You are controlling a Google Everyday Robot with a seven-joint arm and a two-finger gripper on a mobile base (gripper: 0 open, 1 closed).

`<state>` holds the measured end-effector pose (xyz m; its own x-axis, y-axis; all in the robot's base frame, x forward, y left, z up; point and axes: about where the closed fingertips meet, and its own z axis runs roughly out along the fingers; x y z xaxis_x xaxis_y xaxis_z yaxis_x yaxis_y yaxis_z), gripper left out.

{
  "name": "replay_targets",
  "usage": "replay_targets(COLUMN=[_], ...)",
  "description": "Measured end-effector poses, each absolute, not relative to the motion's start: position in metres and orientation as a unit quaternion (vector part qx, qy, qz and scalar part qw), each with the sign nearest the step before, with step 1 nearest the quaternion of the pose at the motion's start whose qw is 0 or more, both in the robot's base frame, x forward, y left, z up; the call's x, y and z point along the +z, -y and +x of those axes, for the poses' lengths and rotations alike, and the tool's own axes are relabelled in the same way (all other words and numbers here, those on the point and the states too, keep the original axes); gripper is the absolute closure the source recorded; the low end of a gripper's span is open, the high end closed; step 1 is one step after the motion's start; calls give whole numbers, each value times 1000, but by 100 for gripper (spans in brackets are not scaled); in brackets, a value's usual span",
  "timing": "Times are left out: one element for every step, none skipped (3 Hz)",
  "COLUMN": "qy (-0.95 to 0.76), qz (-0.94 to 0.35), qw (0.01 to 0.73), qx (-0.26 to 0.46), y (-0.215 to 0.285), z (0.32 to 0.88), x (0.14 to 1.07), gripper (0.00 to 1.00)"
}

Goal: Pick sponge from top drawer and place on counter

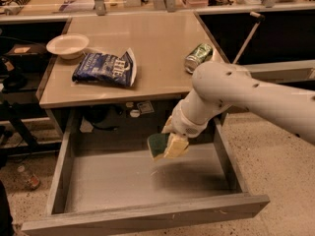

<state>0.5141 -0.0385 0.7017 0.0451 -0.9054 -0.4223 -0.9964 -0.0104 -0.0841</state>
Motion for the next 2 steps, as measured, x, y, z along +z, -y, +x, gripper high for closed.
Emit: replay_targets(qy=[-687, -689], qz=[-698, -701], qw=[177, 175], qx=[99, 59], y=[52, 61], z=[517, 520], x=[744, 795], gripper=[100, 100])
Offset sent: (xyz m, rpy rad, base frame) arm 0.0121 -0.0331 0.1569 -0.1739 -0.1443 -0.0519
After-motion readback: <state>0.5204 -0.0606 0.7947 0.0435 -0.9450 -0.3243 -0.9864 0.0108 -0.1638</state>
